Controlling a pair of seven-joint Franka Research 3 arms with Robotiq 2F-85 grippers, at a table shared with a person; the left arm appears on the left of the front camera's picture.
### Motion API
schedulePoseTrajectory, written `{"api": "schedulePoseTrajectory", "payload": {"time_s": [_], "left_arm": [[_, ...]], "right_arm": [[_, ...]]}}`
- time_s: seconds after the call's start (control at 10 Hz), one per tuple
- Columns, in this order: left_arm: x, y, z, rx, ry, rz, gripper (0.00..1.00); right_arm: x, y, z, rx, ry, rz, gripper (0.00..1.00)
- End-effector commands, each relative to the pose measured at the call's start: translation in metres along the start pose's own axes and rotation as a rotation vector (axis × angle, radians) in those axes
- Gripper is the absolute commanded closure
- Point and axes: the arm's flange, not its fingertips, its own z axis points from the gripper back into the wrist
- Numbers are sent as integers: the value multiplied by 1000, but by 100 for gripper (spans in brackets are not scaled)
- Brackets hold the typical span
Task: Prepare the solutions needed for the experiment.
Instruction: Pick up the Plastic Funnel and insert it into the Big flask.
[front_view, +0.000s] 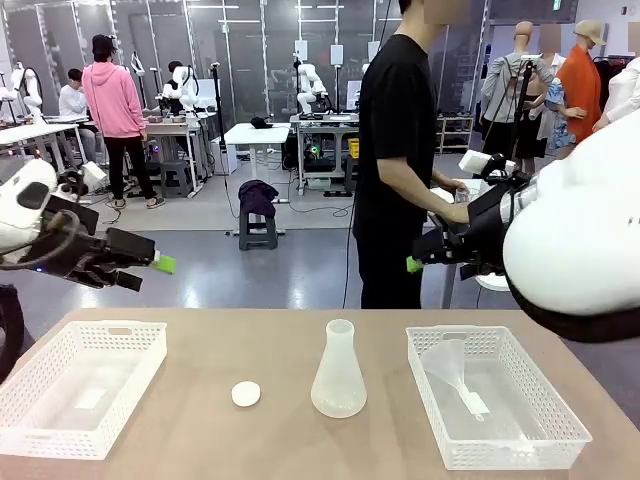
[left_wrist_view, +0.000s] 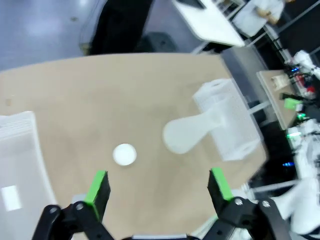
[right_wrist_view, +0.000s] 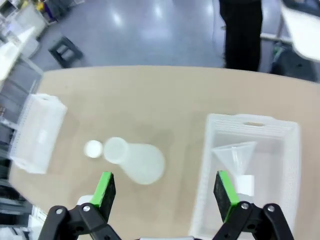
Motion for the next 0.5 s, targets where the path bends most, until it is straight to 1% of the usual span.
{"api": "schedulePoseTrajectory", "payload": {"time_s": [0.0, 0.1, 0.2, 0.4], "left_arm": [[-13, 29, -6, -164, -57, 88, 0], [-15, 40, -8, -228, -79, 146, 0], [-18, 51, -13, -270, -97, 195, 0], [-21, 70, -26, -359, -120, 233, 0]], "right_arm": [[-40, -26, -5, 215, -32, -107, 0], [-44, -33, -7, 300, -27, -165, 0], [-47, -38, -12, 348, -16, -195, 0], [-51, -49, -26, 447, 5, -270, 0]]}}
